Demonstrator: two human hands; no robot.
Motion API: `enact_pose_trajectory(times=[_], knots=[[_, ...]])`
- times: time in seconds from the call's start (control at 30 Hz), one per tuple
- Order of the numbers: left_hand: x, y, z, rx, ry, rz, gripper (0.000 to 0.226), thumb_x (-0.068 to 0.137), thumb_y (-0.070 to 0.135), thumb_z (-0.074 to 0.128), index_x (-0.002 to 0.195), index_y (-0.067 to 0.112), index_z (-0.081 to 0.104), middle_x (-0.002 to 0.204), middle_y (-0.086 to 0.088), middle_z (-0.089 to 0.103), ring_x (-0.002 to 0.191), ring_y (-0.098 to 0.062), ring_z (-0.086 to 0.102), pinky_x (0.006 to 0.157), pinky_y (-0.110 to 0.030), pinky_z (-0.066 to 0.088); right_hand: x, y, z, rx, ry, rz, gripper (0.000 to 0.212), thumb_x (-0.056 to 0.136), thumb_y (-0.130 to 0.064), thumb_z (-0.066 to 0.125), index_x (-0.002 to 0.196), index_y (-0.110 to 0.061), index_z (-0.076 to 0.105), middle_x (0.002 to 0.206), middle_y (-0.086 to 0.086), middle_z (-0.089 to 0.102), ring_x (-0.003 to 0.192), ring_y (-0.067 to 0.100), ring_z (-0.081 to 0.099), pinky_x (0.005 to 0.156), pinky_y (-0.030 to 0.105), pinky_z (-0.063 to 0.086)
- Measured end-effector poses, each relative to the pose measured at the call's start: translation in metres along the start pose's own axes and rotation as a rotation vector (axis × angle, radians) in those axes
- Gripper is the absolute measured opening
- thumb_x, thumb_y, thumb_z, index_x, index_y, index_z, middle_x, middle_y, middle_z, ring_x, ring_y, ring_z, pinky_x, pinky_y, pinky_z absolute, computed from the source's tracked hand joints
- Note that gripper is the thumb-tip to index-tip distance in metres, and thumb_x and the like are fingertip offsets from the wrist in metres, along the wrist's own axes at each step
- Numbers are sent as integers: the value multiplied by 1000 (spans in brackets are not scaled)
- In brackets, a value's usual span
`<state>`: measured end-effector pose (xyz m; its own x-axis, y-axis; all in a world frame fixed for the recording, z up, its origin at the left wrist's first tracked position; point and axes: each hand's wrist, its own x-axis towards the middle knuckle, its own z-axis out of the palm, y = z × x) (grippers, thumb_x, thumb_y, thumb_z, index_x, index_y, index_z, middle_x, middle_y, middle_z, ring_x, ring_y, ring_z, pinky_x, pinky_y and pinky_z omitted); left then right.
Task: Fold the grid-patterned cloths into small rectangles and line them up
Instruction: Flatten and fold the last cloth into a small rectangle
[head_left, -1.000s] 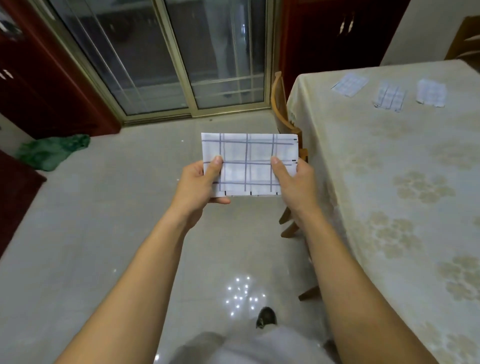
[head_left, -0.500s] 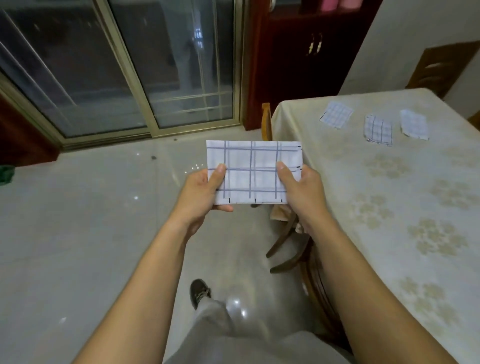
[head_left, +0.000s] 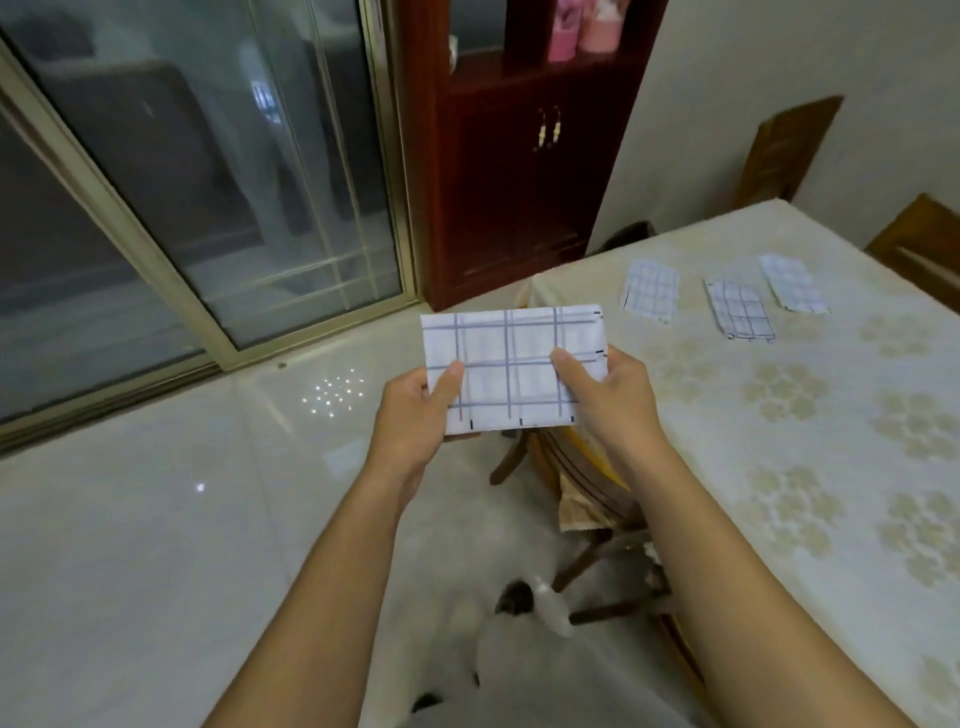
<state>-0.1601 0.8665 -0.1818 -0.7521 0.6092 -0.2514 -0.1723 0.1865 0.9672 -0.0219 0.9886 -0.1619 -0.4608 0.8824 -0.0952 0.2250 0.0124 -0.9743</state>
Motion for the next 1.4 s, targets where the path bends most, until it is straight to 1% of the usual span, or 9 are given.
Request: enact_pose_trajectory(times=[0.1, 0.23, 0.33, 0.43, 0.6, 0.8, 1.07, 1.23, 1.4], knots=[[54, 10, 0, 34, -30, 12, 21, 102, 32, 57, 113, 21, 71, 89, 12, 76, 84, -6, 73, 63, -27, 61, 47, 3, 20, 33, 51, -7, 13, 97, -20, 63, 108, -16, 67, 92, -15, 70, 75, -8, 68, 59, 10, 51], [131, 24, -2, 137, -40, 64, 21, 101, 29, 59, 119, 25, 69, 107, 7, 76, 98, -11, 72, 85, -38, 61, 130, 16, 59, 0, 100, -5, 19, 96, -30, 64, 114, -28, 65, 89, -27, 64, 78, -12, 65, 66, 9, 53], [186, 50, -5, 186, -4, 63, 23, 102, 24, 57, 123, 21, 66, 111, 4, 74, 101, -15, 71, 81, -37, 63, 195, 9, 92, 7, 110, 24, 19, 95, -38, 62, 112, -31, 65, 97, -21, 68, 88, 2, 68, 80, 27, 59], [241, 80, -8, 204, 16, 100, 22, 103, 22, 56, 123, 22, 64, 114, 2, 72, 102, -17, 71, 78, -36, 63, 252, -14, 113, -3, 85, -23, 30, 97, -33, 61, 120, -16, 67, 109, -3, 71, 98, 14, 68, 80, 27, 57], [313, 101, 7, 183, -33, 59, 24, 103, 20, 55, 127, 20, 61, 115, 1, 71, 100, -19, 71, 70, -37, 64, 322, -28, 117, 2, 129, -59, 29, 97, -29, 61, 121, -14, 68, 107, -4, 71, 95, 9, 67, 80, 25, 57], [408, 110, 23, 136, -150, 16, 17, 103, 18, 54, 117, 26, 62, 105, 7, 75, 96, -15, 73, 64, -32, 62, 397, -23, 126, 17, 239, 37, 25, 96, -28, 63, 116, -15, 70, 100, -4, 74, 89, 10, 70, 81, 32, 60], [558, 148, 39, 141, -374, 95, 17, 106, 20, 49, 119, 19, 58, 115, 2, 68, 104, -16, 67, 66, -37, 64, 497, -54, 163, -102, 446, 44, 24, 97, -31, 60, 117, -19, 68, 102, -2, 73, 88, 8, 69, 84, 33, 59], [631, 169, 56, 142, -568, 54, 22, 103, 20, 55, 124, 20, 61, 117, -1, 70, 105, -21, 68, 69, -44, 64, 538, -63, 180, -85, 569, 70, 6, 97, -31, 61, 100, -34, 65, 97, -10, 73, 87, 7, 70, 84, 37, 60], [669, 178, 99, 194, -743, 58, 27, 104, 19, 54, 130, 18, 61, 116, -1, 71, 101, -20, 71, 62, -37, 62, 558, -52, 171, -40, 734, 133, 13, 96, -34, 63, 106, -29, 68, 98, -12, 73, 88, 7, 70, 83, 40, 61]])
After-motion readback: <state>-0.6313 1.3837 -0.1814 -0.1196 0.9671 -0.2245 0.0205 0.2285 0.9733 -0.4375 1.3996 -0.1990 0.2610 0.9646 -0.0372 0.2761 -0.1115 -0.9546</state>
